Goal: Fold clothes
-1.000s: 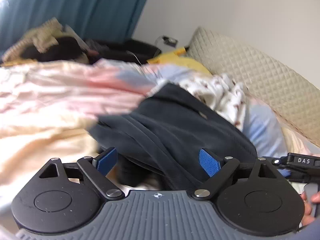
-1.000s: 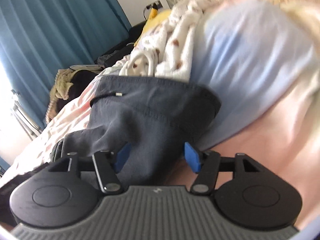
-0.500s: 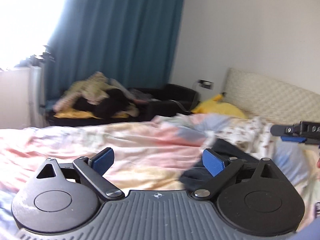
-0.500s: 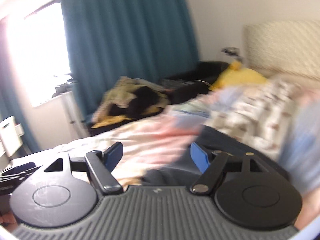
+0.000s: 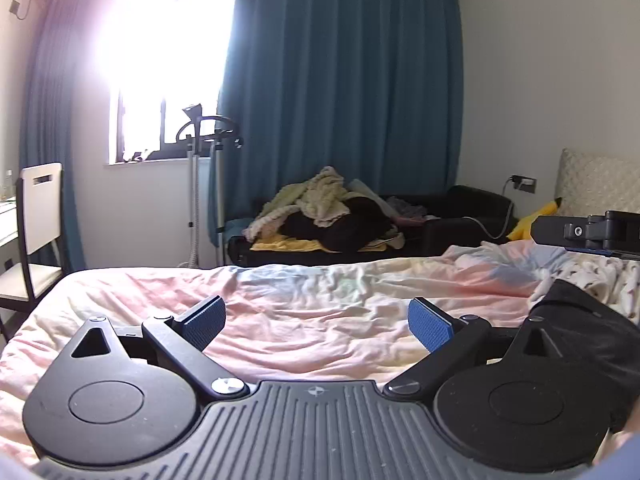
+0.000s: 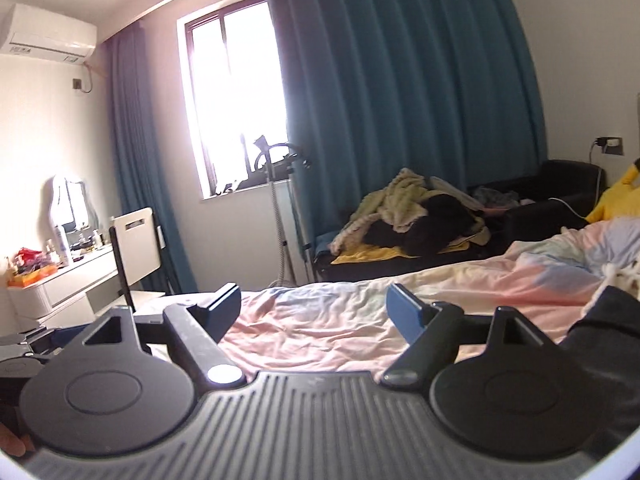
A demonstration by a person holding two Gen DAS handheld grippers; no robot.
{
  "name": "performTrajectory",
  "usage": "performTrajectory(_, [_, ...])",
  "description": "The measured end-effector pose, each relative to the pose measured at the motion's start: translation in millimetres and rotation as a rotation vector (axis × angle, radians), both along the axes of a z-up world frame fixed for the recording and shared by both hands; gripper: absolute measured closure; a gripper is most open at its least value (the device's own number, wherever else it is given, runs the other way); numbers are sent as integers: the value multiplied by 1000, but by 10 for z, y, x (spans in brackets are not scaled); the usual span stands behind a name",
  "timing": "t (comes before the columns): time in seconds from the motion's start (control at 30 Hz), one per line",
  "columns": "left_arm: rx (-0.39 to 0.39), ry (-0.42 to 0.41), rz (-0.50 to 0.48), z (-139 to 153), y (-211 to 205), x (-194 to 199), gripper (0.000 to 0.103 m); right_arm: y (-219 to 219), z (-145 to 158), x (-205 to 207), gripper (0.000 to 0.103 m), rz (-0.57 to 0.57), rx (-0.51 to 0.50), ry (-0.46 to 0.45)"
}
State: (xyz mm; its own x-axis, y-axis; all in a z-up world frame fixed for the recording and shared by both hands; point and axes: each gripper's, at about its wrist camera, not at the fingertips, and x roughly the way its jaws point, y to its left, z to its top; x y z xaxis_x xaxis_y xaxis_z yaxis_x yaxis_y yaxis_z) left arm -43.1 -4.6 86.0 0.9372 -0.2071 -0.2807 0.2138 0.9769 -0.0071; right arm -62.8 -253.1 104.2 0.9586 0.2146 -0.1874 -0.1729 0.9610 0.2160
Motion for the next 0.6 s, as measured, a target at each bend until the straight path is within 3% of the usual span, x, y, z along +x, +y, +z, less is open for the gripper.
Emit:
performTrajectory(0.2, [-47, 33, 0, -131, 143, 146, 4, 173, -331, 162, 20, 7, -31, -12])
performTrajectory(0.37, [-12, 16, 22, -326, 156, 181, 4, 117, -716, 284, 20, -4, 1, 7])
performTrajectory(0.6, [-4, 111, 23, -652, 83, 234, 4, 81, -1015, 391, 20, -40, -22, 43])
